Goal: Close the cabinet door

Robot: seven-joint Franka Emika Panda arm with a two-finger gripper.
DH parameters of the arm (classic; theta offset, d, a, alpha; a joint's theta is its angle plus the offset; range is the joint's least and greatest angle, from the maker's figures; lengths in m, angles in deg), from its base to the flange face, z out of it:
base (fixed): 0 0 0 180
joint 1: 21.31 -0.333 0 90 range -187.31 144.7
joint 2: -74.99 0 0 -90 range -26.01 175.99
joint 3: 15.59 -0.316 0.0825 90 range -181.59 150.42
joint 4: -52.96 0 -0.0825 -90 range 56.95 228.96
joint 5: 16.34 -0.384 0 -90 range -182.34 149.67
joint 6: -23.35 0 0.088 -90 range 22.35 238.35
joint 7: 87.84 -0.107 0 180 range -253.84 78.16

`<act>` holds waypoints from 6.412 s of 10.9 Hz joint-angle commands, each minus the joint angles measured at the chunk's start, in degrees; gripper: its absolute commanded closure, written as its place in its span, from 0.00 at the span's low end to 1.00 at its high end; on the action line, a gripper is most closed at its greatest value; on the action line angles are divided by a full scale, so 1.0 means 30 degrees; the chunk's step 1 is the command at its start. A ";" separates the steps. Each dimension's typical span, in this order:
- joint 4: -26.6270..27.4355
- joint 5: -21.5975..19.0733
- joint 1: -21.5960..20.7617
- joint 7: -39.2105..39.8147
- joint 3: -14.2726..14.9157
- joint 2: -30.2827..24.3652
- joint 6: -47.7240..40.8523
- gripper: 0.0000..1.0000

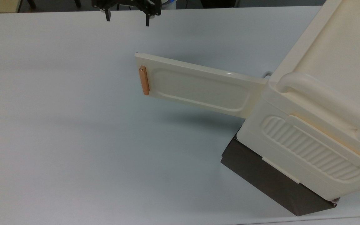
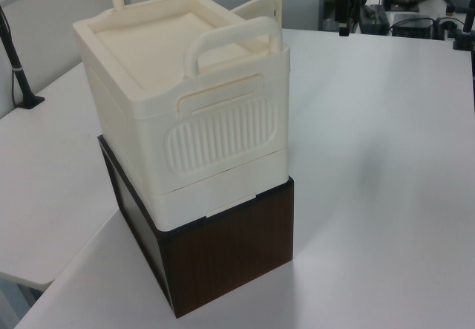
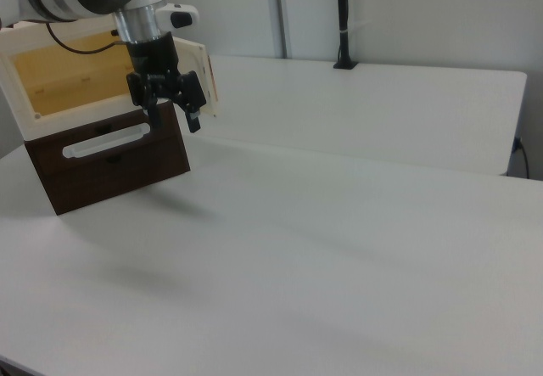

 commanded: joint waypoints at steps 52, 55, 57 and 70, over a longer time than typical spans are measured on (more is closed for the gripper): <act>-0.0039 -0.2491 0.1108 0.0300 -0.1708 -0.0243 0.3381 1.00; 0.0578 0.0037 0.1081 -0.0896 -0.1417 -0.0388 0.1796 1.00; 0.1252 0.1002 0.0585 -0.1283 -0.1209 -0.0390 0.1793 1.00; 0.1137 -0.1161 0.1461 -0.1430 -0.1121 -0.1268 0.0826 0.00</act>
